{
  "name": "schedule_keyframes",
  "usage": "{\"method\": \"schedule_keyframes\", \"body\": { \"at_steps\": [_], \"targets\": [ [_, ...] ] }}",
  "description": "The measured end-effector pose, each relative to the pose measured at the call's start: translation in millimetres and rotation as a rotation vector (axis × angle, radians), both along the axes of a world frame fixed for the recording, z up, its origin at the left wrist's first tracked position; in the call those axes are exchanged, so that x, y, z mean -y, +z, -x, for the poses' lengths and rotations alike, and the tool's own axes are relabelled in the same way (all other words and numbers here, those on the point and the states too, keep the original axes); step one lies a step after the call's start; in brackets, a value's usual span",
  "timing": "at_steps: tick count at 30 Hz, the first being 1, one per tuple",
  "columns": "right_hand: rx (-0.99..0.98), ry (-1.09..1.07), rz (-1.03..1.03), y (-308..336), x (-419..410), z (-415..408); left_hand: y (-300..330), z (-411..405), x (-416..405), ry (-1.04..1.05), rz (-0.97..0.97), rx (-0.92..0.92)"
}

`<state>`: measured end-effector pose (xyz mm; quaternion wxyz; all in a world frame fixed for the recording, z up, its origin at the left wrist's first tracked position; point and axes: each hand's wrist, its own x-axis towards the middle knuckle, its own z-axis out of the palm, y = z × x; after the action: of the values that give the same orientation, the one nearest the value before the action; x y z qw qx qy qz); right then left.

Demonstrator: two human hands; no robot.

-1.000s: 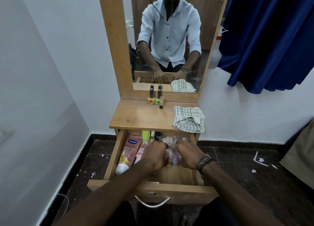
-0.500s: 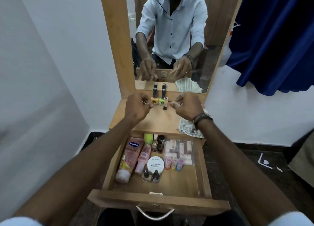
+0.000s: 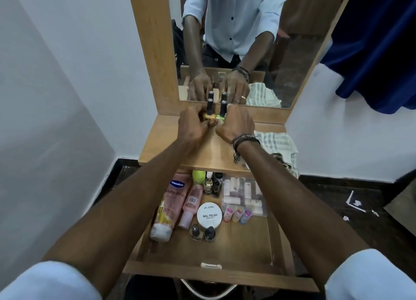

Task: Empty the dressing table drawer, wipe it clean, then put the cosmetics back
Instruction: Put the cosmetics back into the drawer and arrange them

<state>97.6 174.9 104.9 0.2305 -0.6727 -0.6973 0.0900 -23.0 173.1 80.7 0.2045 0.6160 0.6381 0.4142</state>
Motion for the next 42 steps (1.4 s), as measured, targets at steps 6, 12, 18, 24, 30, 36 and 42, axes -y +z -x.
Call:
{"method": "schedule_keyframes", "body": {
  "at_steps": [6, 12, 18, 24, 30, 36, 42],
  "targets": [
    [-0.048, 0.034, -0.077, -14, -5, -4, -7, 1, -1, 0.001, -0.034, -0.019],
    [-0.054, 0.124, -0.083, -8, 14, -21, -6, 3, 16, -0.049, -0.066, -0.062],
    [-0.067, 0.307, -0.126, 31, 93, -64, 35, 0, 91, -0.254, -0.145, -0.097],
    [-0.031, 0.464, 0.066, 37, 181, -103, 47, -21, 187, -0.408, 0.018, -0.308],
    [-0.05, 0.484, 0.153, 4, 216, -115, 16, -42, 219, -0.469, 0.111, -0.346],
    [-0.006, 0.4, 0.287, -23, 210, -121, 3, -51, 223, -0.448, 0.134, -0.502],
    [0.055, 0.367, 0.328, -37, 204, -112, -3, -61, 218, -0.344, 0.17, -0.684]
  ]
}}
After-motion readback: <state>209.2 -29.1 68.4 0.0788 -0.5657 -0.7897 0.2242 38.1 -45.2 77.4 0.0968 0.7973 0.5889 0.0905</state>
